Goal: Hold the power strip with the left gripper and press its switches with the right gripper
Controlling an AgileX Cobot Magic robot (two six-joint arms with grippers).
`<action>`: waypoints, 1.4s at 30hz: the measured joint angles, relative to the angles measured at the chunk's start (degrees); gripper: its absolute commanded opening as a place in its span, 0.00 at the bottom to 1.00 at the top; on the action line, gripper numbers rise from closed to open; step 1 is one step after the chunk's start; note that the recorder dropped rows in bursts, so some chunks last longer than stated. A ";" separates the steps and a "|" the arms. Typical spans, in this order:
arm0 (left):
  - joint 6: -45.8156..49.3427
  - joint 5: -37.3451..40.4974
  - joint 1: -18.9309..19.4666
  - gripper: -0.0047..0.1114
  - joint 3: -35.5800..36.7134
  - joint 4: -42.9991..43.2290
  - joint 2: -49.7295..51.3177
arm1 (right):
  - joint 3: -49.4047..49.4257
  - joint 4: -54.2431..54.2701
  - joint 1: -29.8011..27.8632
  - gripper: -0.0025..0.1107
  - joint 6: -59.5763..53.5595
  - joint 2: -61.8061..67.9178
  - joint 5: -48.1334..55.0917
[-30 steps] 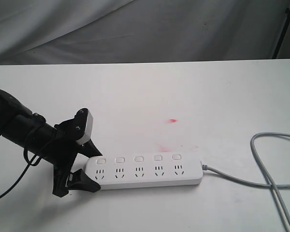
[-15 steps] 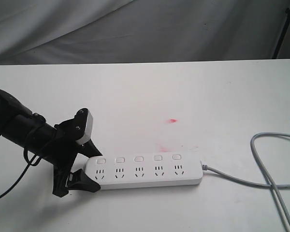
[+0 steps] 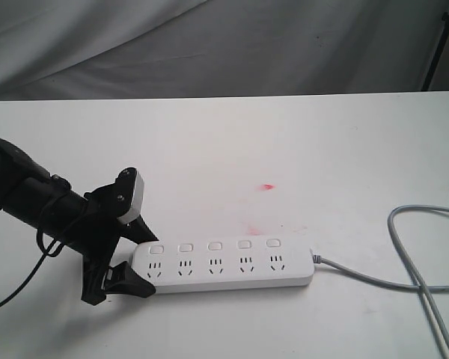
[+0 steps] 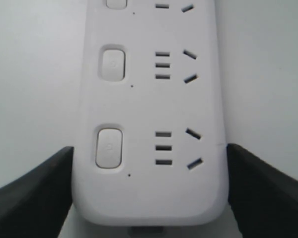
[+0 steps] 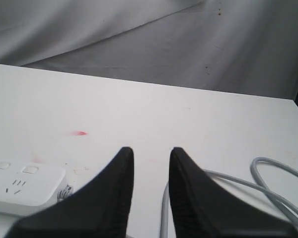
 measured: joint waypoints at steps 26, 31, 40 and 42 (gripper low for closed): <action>0.00 0.00 0.00 0.04 0.00 0.00 0.00 | 0.00 0.00 0.00 0.23 0.10 0.00 5.21; 0.00 0.00 0.00 0.04 0.00 0.00 0.00 | 0.00 0.00 0.00 0.23 0.10 0.00 5.21; 0.00 0.00 0.00 0.04 0.00 0.00 0.00 | 0.00 0.00 0.00 0.23 0.10 0.00 5.21; 0.00 0.00 0.00 0.04 0.00 0.00 0.00 | 0.00 0.00 0.00 0.23 0.10 0.00 5.21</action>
